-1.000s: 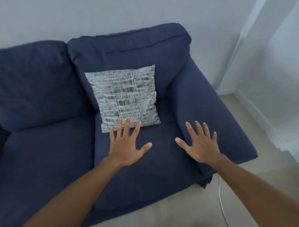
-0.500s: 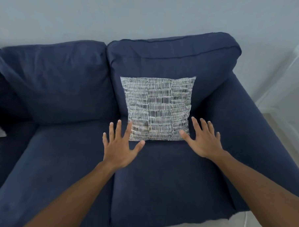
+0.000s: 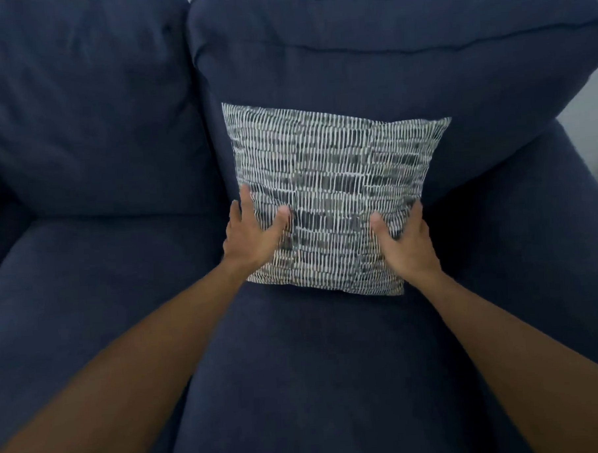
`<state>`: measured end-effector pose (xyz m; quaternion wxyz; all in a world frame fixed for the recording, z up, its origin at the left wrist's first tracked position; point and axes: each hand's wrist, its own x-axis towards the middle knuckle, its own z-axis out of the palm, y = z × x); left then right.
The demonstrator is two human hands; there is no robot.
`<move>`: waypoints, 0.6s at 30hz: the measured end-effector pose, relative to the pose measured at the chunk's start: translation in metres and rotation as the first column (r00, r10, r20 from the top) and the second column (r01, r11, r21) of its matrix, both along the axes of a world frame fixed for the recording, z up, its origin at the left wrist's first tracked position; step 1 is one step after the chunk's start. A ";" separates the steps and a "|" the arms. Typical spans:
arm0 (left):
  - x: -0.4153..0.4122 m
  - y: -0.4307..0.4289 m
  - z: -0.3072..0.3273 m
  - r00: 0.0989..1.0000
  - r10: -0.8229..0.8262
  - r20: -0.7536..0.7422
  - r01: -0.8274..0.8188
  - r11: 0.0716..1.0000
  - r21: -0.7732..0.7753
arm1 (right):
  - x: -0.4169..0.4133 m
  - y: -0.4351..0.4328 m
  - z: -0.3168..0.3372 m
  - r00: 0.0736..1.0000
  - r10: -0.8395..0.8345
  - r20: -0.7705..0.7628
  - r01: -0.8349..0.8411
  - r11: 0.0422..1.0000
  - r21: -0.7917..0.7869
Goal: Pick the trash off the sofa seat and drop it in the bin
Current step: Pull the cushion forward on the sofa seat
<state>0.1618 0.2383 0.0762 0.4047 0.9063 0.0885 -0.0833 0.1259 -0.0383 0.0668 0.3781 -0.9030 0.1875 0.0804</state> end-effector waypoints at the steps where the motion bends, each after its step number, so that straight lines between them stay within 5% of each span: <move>1: 0.009 -0.004 -0.008 0.999 0.037 -0.013 -0.038 0.999 -0.028 | 0.008 -0.001 -0.008 1.000 -0.021 0.013 0.020 0.999 0.031; 6: 0.028 -0.015 -0.031 0.984 0.163 -0.074 -0.172 0.977 -0.126 | 0.030 -0.004 -0.033 0.997 -0.055 0.059 0.046 0.990 0.136; 18: -0.006 -0.006 0.011 0.958 0.202 0.202 -0.160 0.965 -0.206 | 0.001 0.004 0.006 0.952 -0.169 0.255 0.114 0.969 0.218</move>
